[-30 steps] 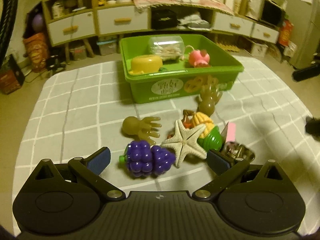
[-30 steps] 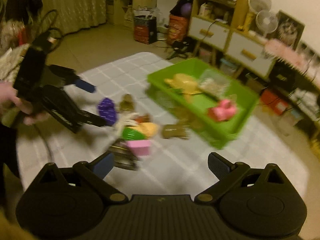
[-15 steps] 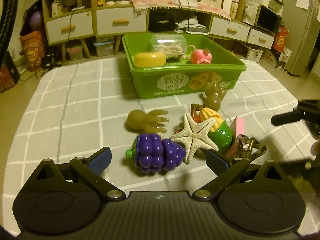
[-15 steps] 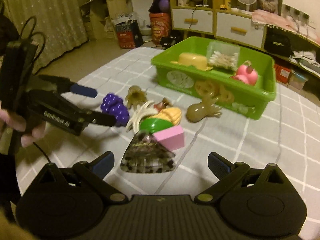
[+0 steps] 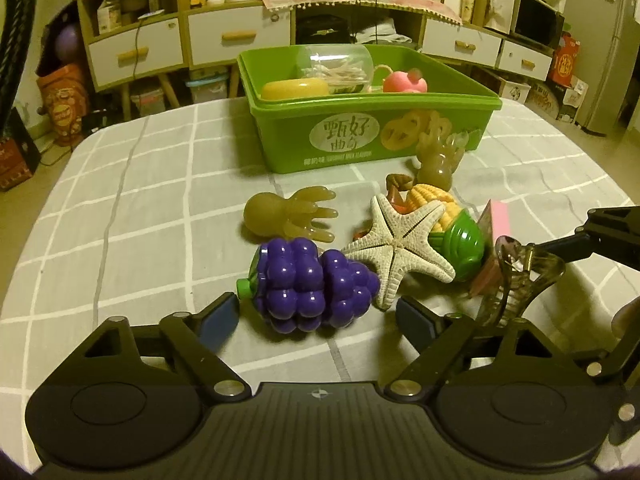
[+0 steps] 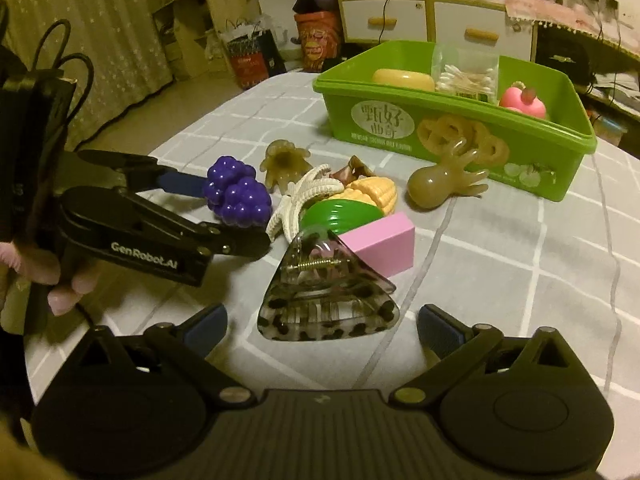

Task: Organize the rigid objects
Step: 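Reach the right tool to the leopard-print clip while the left tool reaches the purple grapes, then grasp and lift the clip with the right tool while the left tool grasps the grapes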

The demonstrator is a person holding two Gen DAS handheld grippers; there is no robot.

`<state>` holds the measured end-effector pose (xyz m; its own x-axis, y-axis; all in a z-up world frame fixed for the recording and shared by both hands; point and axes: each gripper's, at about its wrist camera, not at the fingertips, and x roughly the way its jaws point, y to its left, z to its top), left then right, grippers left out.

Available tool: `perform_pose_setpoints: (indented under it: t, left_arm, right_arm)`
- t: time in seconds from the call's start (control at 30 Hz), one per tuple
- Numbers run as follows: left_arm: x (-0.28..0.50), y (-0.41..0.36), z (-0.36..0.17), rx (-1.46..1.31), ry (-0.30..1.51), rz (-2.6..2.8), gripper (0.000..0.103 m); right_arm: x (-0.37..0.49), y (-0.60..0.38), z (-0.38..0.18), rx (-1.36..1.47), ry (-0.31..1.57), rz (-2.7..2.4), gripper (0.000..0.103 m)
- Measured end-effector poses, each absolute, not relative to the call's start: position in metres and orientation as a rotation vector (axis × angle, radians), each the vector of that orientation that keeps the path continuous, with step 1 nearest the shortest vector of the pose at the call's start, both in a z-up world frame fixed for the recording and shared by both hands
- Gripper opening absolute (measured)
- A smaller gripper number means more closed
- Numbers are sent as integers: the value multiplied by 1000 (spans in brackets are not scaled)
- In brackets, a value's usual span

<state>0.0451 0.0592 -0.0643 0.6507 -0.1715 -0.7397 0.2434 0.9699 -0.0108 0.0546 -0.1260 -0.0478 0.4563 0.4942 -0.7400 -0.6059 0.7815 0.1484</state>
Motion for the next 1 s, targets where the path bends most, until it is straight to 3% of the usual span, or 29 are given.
perform_pose_setpoints:
  t: [0.13,0.23,0.5,0.67,0.8,0.87,1.0]
  left_arm:
    - [45,57,-64,108,817,-232,83]
    - [44,56,-64,112,815,-231,82]
    - [43,57,-63,111,814,-225,80]
    - [45,60,-62,94,825,-213,65]
    - [46,59,-62,91,826,-212,64]
    - [46,59,-61,92,826,-212,67]
    - [47,59,-62,87,822,-192,76]
  right_arm:
    - [53,-121,-50,-169,841,654,91]
    - [44,-105,-56,-345,809,636,91]
    - [52,-107,-51,-262,853,600,91]
    - [57,-113,-46,-172,882,580,89]
    - [57,-114,-42,-158,882,559,77]
    - [57,-115,-40,-149,880,556,60]
    - [60,-118,-33,-109,928,564,59]
